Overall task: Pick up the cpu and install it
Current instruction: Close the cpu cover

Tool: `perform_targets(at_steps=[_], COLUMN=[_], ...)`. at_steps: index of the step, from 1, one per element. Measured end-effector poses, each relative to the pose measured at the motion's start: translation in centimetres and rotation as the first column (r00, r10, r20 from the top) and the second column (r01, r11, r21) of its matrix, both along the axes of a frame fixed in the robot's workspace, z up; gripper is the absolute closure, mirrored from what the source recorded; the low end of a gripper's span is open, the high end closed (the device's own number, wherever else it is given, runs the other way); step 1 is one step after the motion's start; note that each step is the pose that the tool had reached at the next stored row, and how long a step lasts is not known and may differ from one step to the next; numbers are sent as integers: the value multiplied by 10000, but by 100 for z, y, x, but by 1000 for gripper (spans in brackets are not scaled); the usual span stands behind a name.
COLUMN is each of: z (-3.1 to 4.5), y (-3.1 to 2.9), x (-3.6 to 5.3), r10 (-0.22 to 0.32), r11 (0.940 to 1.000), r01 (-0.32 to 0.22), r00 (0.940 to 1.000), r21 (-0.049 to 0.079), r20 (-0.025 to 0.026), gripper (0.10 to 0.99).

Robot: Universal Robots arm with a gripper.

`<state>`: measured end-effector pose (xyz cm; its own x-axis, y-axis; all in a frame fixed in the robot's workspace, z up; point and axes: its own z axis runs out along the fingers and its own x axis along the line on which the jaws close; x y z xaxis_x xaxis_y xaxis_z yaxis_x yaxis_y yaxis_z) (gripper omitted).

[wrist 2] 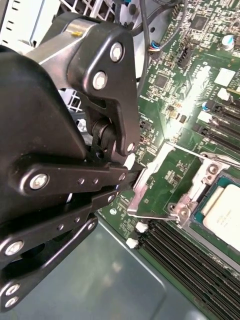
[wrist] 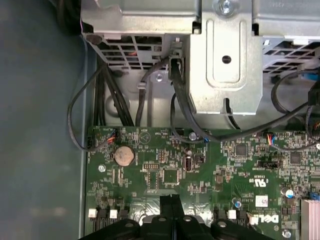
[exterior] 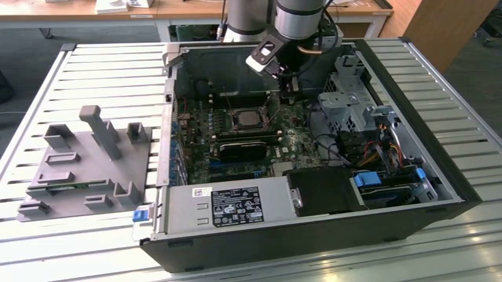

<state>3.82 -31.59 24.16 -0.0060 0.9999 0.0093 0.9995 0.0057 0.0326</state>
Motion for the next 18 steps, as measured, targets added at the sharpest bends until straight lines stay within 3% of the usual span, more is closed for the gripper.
perform_targets(at_steps=[18], z=[-10], y=[1], x=[-82], r10=[-1], r11=[10000], r01=[1], r00=[10000], r21=[57], r20=[13], gripper=[980])
